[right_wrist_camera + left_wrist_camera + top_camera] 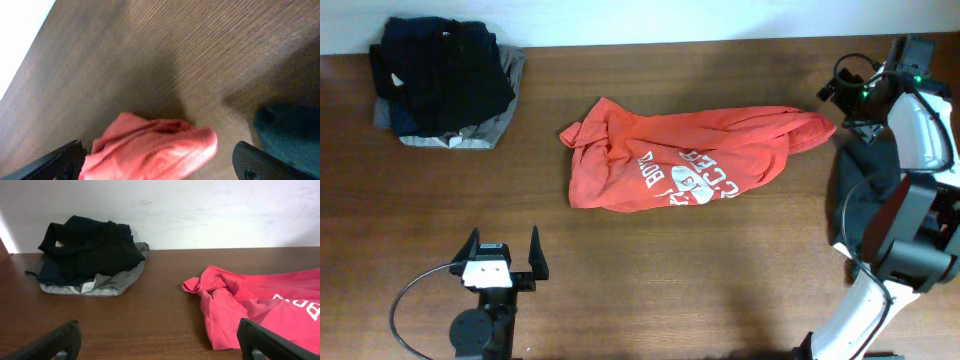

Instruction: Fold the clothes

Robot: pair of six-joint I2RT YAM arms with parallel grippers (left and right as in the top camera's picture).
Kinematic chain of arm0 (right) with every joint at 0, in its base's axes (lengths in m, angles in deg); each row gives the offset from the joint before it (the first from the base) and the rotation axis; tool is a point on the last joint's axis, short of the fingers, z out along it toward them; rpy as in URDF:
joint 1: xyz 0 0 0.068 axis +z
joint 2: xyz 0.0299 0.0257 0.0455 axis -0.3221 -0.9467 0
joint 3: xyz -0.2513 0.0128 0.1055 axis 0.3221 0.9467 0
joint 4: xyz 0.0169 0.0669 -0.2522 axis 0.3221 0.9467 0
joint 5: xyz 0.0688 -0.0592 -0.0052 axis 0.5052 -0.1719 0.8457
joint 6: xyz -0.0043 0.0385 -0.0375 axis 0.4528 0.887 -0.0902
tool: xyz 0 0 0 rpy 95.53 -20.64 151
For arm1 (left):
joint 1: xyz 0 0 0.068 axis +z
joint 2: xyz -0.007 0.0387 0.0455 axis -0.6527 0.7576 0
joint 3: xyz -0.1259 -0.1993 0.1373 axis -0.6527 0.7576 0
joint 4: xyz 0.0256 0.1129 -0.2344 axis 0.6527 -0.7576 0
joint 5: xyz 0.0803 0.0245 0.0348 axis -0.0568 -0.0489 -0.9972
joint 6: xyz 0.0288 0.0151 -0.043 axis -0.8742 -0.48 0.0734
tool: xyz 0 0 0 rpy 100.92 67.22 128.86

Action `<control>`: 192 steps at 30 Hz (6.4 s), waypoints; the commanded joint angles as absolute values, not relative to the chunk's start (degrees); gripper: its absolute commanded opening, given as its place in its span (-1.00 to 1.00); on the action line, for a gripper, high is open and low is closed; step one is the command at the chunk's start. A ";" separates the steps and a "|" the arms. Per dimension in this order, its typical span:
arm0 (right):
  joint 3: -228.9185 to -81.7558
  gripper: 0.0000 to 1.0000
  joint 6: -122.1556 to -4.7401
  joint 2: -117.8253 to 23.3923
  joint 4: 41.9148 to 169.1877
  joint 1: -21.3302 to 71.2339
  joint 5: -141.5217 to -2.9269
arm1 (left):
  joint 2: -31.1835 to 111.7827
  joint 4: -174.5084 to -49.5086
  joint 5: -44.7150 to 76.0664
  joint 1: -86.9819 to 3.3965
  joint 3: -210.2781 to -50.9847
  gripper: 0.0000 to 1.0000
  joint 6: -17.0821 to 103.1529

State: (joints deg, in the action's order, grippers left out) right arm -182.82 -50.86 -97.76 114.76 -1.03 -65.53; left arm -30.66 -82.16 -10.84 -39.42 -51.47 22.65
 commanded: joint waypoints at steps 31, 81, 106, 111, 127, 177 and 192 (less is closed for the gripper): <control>-183.02 0.27 -28.61 -104.25 114.48 -0.48 -64.37 | -30.99 -82.40 -10.20 -39.03 -51.29 0.98 21.56; -197.20 -0.92 -53.35 -71.82 136.93 13.64 -92.56 | -30.99 -82.40 -10.20 -39.03 -51.29 0.98 21.56; -197.18 -0.92 -53.55 -71.84 143.51 13.53 -93.37 | -30.99 -82.40 -10.18 -39.03 -51.29 0.98 21.56; -197.16 -0.92 -53.52 -72.14 143.51 13.53 -93.35 | -30.99 -82.40 -10.20 -39.03 -51.29 0.98 21.56; -197.14 -0.92 -53.55 -72.60 144.10 13.53 -90.79 | -30.99 -73.55 -0.43 -39.09 -51.29 0.98 21.60; -197.14 -0.91 -53.57 -72.71 144.38 13.53 -90.79 | 78.84 -86.80 -6.03 -58.94 -138.87 0.99 24.58; -197.12 -0.91 -53.55 -73.59 145.43 13.53 -90.77 | 89.05 -83.82 -16.69 -60.67 -138.89 0.99 22.61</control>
State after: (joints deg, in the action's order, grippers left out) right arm -196.48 -53.55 -73.57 145.43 13.27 -90.46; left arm 86.89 -84.24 -15.21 -60.82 -138.04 23.09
